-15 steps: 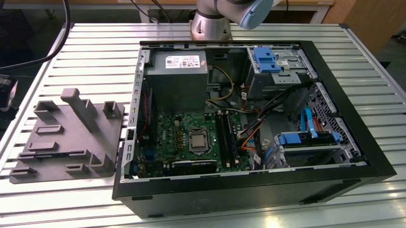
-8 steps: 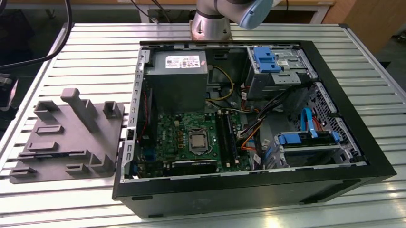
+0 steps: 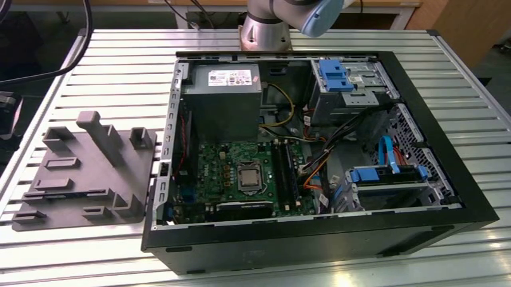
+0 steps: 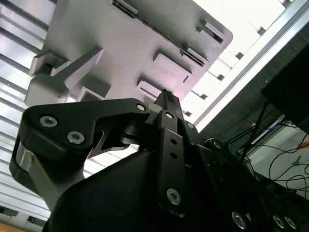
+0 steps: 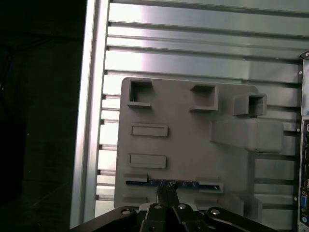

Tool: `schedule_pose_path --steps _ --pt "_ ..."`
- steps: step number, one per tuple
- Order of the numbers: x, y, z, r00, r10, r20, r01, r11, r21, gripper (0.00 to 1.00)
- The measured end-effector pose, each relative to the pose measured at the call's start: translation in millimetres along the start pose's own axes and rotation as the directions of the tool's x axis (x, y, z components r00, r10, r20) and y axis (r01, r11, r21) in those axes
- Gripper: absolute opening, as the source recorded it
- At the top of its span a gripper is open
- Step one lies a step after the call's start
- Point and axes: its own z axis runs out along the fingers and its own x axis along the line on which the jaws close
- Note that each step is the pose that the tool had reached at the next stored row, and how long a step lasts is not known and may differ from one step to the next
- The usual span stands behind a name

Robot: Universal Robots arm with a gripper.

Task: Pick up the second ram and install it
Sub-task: 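Pick up the second ram and move it above second insertion slot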

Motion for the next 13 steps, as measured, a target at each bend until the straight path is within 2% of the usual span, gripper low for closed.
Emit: schedule_pose_path --steps 13 --pt "0.0 0.0 0.1 0.9972 -0.075 -0.0032 0.075 0.9972 -0.0020 0.11"
